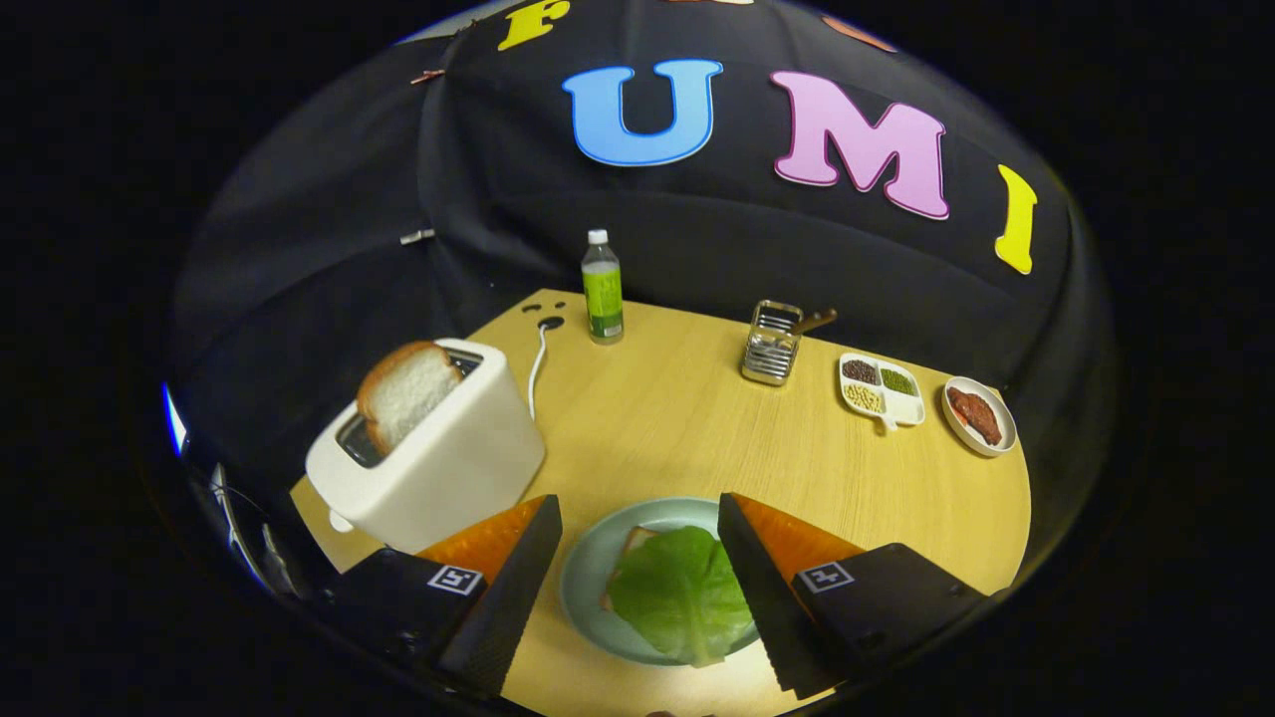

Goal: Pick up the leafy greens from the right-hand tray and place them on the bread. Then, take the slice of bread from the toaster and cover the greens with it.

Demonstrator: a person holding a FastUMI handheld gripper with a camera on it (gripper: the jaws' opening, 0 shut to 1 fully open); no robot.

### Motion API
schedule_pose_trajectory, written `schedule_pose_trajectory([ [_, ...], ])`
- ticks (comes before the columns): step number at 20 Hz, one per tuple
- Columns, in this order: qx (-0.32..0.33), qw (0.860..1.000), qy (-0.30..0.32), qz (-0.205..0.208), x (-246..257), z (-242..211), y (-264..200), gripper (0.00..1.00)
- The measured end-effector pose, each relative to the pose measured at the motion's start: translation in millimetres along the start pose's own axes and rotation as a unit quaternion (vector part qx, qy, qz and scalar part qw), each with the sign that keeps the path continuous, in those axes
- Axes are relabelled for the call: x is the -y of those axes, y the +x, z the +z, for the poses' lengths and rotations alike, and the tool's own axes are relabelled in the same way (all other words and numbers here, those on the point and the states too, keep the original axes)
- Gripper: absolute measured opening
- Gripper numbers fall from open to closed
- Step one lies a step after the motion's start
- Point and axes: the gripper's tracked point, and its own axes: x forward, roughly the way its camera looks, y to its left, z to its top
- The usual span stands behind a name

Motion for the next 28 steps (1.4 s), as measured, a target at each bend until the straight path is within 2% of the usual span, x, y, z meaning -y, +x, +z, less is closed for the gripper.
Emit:
schedule_pose_trajectory([
  [6, 0.066, 0.997, -0.020, 0.044, -53, 71, -15, 0.98],
  [9, 0.071, 0.995, -0.029, 0.071, -84, 86, -12, 0.99],
  [15, 0.053, 0.992, -0.051, 0.107, -143, 87, 9, 1.00],
  [22, 0.017, 0.991, -0.077, 0.110, -180, 62, 42, 1.00],
  [28, 0.000, 0.993, -0.091, 0.071, -180, 44, 71, 1.00],
])
